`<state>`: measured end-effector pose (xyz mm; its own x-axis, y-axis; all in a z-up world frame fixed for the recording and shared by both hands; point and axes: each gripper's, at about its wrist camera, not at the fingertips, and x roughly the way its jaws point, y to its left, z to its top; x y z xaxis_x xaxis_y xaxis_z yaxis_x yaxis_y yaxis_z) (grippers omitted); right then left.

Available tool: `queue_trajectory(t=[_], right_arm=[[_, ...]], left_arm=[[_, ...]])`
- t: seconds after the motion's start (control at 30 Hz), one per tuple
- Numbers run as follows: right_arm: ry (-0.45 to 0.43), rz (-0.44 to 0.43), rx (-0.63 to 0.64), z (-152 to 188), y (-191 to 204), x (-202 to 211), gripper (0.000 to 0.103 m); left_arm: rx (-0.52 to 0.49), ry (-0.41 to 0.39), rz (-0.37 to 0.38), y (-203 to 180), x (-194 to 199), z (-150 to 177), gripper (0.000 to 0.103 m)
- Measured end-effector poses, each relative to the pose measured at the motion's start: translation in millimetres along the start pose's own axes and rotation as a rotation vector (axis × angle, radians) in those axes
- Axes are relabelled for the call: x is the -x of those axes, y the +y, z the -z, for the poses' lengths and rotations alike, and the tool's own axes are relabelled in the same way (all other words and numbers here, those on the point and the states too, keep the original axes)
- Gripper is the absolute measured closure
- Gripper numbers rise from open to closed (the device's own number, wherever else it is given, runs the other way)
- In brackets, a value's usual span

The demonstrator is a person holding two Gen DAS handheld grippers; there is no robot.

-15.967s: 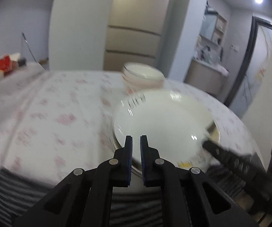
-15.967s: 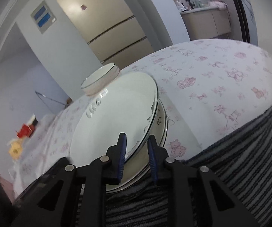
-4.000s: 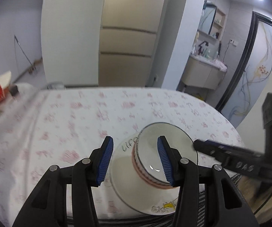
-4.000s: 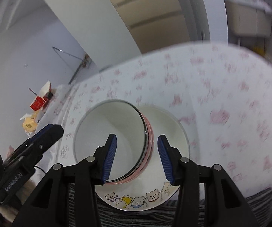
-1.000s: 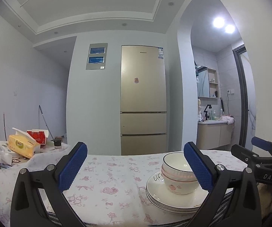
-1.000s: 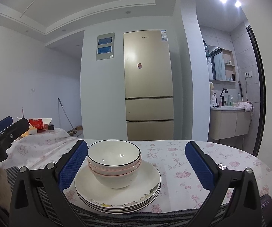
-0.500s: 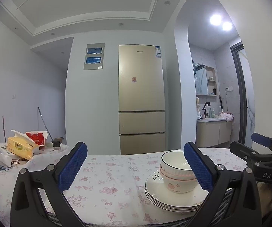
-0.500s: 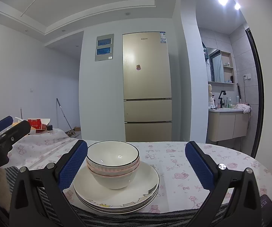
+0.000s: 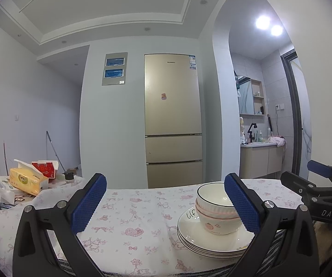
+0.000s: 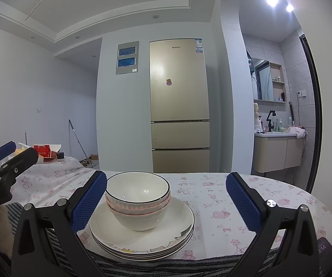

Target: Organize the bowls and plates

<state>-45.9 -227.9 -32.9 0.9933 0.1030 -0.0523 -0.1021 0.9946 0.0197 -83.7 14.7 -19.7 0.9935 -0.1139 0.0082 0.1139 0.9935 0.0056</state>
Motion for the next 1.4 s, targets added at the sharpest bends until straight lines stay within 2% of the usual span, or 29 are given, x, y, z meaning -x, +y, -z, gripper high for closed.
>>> queue_trajectory(t=[1.4], right_arm=[[0.005,-0.001,0.002,-0.4,-0.2,0.2,0.0]], left_arm=[[-0.032,0.008,0.0,-4.5,-6.0,1.7,0.0]])
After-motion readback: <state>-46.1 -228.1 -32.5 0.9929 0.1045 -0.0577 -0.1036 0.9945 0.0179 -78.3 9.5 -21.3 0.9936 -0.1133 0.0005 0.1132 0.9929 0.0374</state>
